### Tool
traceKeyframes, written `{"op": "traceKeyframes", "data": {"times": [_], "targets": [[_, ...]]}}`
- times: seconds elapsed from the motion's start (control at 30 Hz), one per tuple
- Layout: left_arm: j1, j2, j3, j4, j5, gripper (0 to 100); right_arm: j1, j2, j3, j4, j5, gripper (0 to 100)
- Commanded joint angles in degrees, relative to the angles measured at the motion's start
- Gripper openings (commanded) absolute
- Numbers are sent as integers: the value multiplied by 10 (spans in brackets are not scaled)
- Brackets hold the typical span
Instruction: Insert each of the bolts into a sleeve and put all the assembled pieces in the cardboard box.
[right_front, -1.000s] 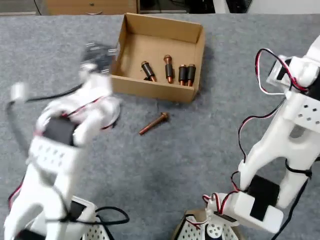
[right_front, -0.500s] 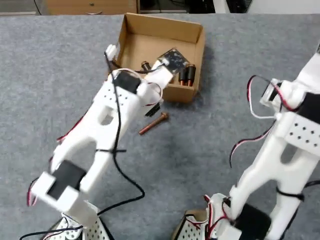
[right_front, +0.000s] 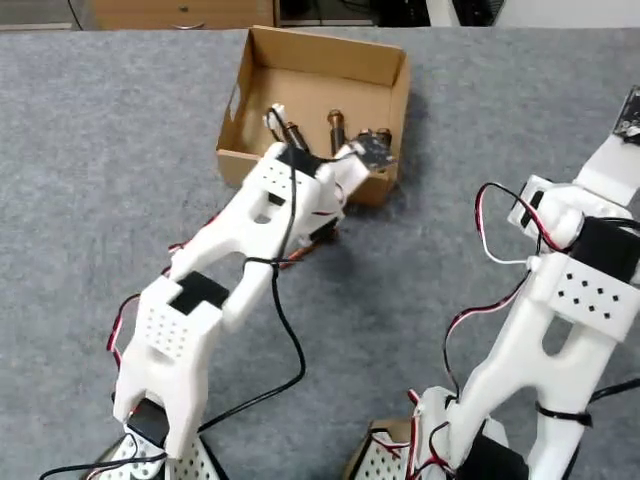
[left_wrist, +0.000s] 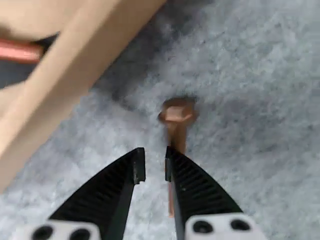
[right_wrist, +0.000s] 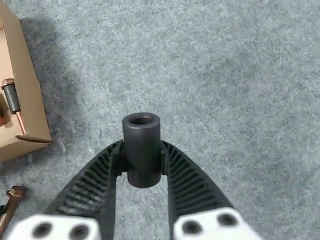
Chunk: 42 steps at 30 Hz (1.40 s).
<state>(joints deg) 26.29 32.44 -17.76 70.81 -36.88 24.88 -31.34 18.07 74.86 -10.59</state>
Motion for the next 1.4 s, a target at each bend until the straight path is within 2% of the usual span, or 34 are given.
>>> {"op": "traceKeyframes", "data": {"times": [0.0,0.37,0.53,0.67,0.87,1.13,1.37], "targets": [[20,-1,-42,-2,-3,78,-7,-22,2,-19,-1,2],[20,-7,-42,-1,-2,78,-7,-22,30,-55,-1,2],[26,0,-41,40,-1,75,-7,-23,29,-55,-1,2],[26,0,-41,40,32,75,-7,-23,29,-55,-1,2],[26,29,-47,39,34,75,-7,-23,29,-55,-1,2],[23,81,-62,-8,35,78,-7,-23,29,-55,-1,2],[38,100,-101,-10,35,75,-7,-23,29,-55,-1,2]]}}
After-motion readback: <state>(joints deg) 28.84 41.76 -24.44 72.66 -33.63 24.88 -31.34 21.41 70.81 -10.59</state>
